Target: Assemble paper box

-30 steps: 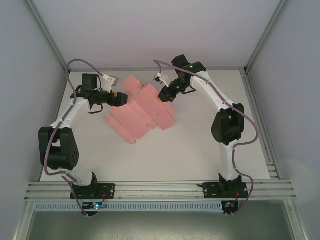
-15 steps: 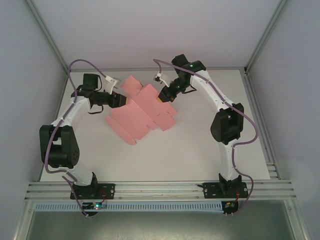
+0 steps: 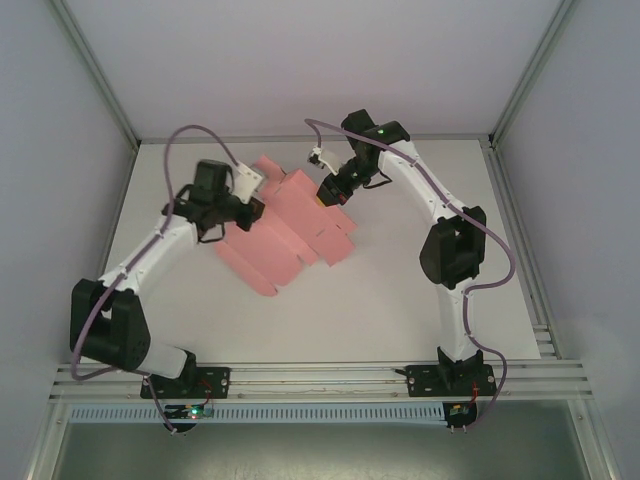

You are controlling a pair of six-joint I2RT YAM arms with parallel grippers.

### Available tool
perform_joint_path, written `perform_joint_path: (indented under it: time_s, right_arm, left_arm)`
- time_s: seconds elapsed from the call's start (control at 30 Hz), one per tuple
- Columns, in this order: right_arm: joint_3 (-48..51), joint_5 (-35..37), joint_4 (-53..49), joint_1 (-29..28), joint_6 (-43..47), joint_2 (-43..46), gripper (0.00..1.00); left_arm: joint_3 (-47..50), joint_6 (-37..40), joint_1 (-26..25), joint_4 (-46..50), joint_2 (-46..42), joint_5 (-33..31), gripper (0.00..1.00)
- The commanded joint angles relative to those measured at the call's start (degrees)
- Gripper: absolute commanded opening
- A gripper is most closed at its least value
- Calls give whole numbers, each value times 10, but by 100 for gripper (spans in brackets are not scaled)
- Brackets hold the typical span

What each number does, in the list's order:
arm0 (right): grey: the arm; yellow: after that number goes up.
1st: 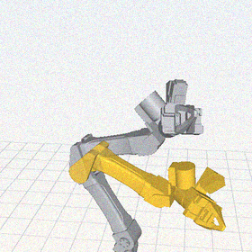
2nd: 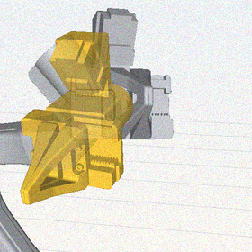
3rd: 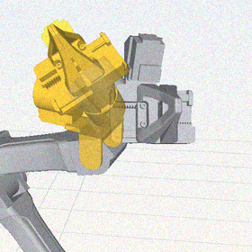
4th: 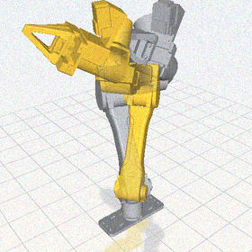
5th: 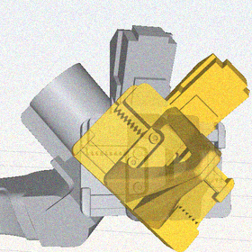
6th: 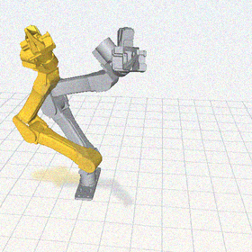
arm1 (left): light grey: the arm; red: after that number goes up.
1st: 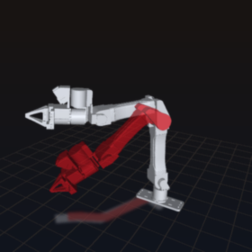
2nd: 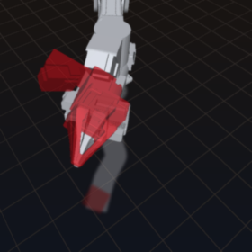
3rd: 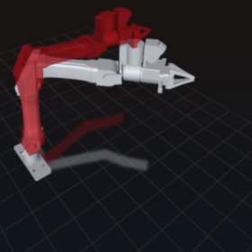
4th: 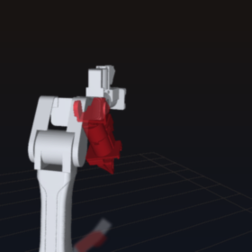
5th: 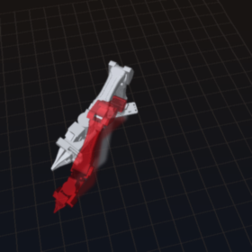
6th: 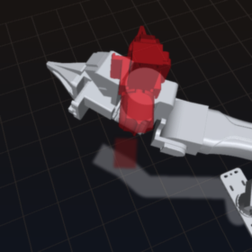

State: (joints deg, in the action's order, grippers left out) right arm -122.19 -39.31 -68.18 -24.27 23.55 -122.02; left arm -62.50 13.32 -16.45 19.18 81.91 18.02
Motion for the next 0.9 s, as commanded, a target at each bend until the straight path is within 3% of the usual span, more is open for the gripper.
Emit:
perform_joint_path:
  time_s: [0.0,0.17,0.33,0.63,0.8,0.87]
  right_arm:
    - [7,3,51,-15,-64,3,0]
    - [79,4,153,-22,-161,31,0]
    - [139,34,196,-34,-177,69,0]
    - [187,73,210,-41,-184,100,0]
    - [193,112,199,-43,-151,112,0]
    - [187,150,185,-45,-119,113,0]
  left_arm:
    - [27,20,-77,-64,-23,-197,0]
    - [80,30,-161,-148,-42,-290,0]
    - [120,23,-222,-237,-20,-340,1]
    - [75,98,-302,-228,98,-486,0]
    - [73,66,-302,-234,100,-474,0]
    - [94,51,-294,-255,83,-453,5]
